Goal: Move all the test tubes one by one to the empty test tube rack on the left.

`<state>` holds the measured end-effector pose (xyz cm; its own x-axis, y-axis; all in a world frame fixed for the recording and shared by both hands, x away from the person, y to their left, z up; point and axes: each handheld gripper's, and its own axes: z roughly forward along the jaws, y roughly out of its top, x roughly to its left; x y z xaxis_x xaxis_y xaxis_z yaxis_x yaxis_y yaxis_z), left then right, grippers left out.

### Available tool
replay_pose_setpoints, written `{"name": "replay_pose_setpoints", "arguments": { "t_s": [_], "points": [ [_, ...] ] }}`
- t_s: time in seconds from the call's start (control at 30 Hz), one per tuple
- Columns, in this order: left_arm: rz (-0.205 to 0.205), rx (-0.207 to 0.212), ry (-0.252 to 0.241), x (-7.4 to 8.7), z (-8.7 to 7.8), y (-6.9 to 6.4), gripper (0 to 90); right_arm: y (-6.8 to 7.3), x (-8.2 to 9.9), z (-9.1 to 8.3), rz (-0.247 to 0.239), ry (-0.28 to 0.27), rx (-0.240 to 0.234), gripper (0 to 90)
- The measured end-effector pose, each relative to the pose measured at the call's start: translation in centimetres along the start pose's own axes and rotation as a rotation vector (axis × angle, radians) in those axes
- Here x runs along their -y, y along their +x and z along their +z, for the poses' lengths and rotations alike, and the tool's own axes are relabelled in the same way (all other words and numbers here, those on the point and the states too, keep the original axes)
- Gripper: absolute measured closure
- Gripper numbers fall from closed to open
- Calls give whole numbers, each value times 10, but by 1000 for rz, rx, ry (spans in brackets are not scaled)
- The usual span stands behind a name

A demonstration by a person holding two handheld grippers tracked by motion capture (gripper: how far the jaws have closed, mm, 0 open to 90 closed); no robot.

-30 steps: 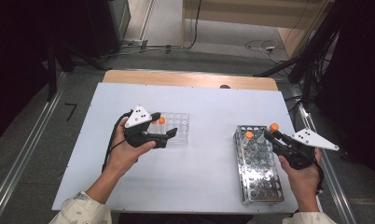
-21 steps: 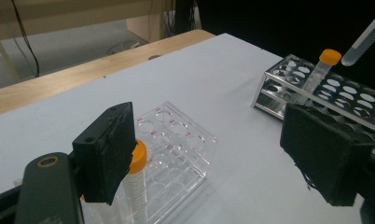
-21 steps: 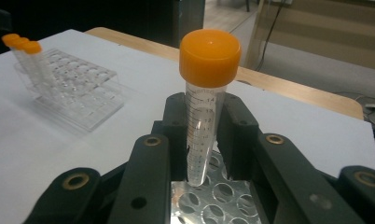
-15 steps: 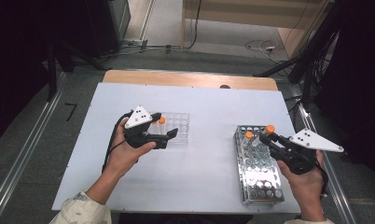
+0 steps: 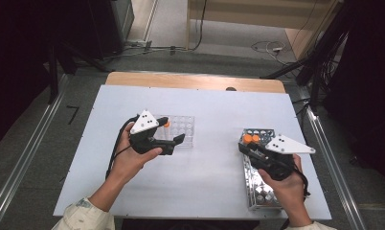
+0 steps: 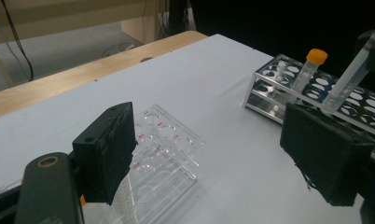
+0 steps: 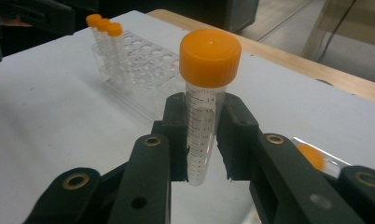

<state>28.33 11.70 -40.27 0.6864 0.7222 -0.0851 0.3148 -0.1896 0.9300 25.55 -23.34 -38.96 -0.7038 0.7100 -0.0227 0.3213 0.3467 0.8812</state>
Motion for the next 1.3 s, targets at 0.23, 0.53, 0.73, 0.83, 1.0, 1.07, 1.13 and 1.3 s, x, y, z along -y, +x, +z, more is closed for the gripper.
{"name": "replay_pose_setpoints", "arguments": {
  "t_s": [0.23,0.53,0.73,0.83,1.0,1.07,1.13,1.3],
  "points": [
    [5,30,-20,-4,-3,-9,198,15,-2,20,-34,18,-45,719],
    [16,63,-18,-4,-1,-18,198,30,0,44,-58,63,-84,718],
    [31,94,-9,-4,2,-27,202,41,-1,56,-80,79,-111,718],
    [36,111,-11,-4,3,-32,213,46,-2,61,-88,87,-127,718],
    [52,142,-12,-3,5,-41,235,53,-1,69,-96,102,-143,718],
    [63,153,-5,-1,7,-46,238,56,-1,72,-100,106,-152,718],
    [71,163,0,1,10,-49,258,59,-2,74,-111,107,-161,718],
    [75,189,4,5,15,-54,338,65,-3,77,-114,104,-186,718]
  ]
}}
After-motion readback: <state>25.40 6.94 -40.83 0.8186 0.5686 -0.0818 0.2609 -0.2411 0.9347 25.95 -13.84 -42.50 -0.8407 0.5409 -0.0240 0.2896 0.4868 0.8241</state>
